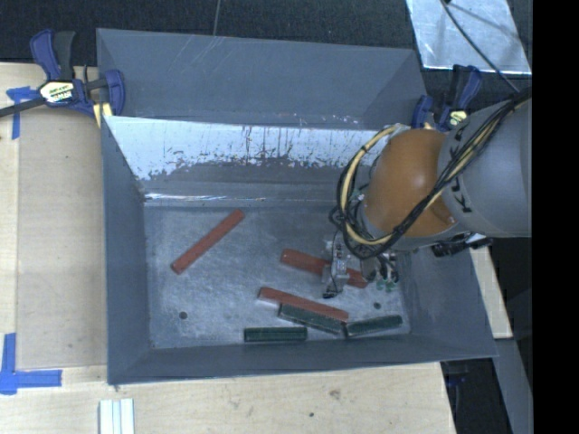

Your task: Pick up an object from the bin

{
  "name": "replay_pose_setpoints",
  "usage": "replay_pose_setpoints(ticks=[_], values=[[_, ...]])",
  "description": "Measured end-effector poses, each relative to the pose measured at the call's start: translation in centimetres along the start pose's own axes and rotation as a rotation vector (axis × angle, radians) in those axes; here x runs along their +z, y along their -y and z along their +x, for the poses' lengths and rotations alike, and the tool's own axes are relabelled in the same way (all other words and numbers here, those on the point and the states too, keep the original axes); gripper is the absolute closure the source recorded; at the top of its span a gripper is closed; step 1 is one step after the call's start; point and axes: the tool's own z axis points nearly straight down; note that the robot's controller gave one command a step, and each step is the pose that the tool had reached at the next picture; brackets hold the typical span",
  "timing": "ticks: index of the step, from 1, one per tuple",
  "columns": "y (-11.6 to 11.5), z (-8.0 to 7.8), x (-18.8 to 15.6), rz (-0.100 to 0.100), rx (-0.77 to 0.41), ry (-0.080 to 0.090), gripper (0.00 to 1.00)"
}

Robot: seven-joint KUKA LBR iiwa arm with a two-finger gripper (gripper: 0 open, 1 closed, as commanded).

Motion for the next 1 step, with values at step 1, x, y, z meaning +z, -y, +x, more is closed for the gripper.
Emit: replay_pose_setpoints(ticks=[1], values=[[0.00,0.00,0.00,0.000,0.000,0.000,1.00]])
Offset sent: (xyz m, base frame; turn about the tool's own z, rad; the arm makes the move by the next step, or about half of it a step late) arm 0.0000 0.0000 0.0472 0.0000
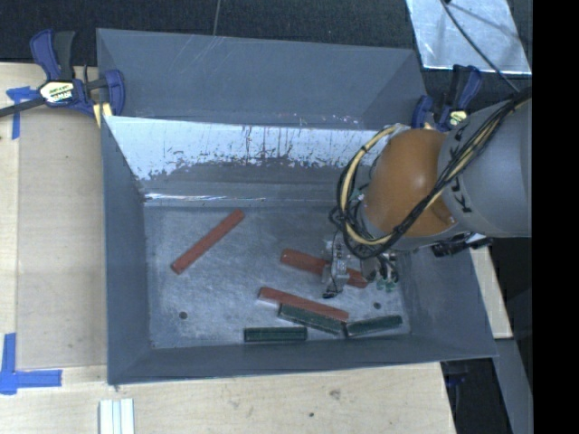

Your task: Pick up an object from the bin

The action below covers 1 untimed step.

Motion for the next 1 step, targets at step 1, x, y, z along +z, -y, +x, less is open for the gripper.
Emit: replay_pose_setpoints(ticks=[1], values=[[0.01,0.06,-0.23,0.000,0.000,-0.003,1.00]])
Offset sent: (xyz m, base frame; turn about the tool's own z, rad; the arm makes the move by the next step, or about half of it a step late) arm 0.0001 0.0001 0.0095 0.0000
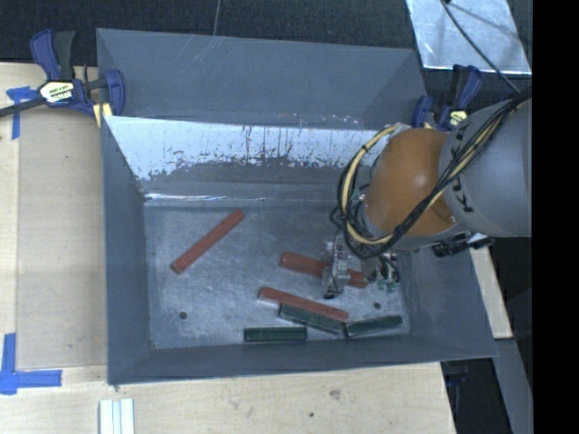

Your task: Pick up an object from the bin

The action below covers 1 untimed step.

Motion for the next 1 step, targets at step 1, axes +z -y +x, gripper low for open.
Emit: replay_pose_setpoints(ticks=[1], values=[[-0.01,0.24,-1.27,0.000,-0.001,-0.011,1.00]])
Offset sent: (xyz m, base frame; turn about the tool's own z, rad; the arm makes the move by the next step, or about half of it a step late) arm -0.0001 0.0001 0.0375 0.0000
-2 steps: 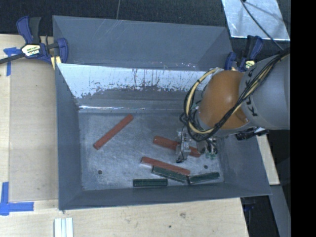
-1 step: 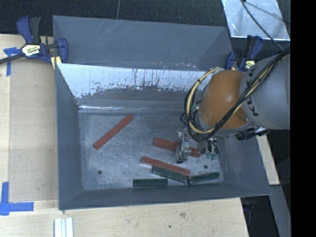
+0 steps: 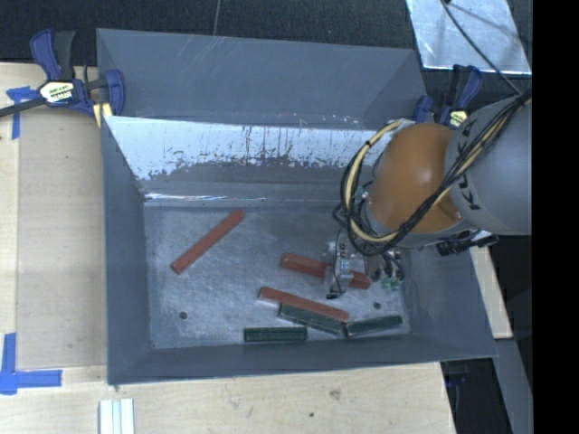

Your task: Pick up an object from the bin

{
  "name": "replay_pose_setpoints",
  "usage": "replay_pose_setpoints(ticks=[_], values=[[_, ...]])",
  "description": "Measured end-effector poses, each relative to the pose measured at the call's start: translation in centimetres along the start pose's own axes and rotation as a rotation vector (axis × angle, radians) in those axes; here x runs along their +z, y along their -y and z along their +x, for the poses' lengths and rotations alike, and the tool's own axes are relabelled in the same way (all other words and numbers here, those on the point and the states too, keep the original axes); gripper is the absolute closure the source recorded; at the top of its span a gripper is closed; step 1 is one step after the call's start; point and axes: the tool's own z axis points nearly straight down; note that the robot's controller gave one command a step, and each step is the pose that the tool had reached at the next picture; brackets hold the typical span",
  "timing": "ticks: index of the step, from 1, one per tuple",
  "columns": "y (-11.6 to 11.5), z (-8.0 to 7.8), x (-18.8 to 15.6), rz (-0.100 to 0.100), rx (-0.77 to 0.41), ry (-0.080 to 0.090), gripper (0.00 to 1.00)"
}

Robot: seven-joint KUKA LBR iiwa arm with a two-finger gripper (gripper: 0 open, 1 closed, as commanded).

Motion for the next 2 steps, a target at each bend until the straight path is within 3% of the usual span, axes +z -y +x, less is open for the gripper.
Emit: replay_pose_setpoints(ticks=[2], values=[[0.00,-0.01,-2.04,-0.001,-0.001,-0.004,1.00]])
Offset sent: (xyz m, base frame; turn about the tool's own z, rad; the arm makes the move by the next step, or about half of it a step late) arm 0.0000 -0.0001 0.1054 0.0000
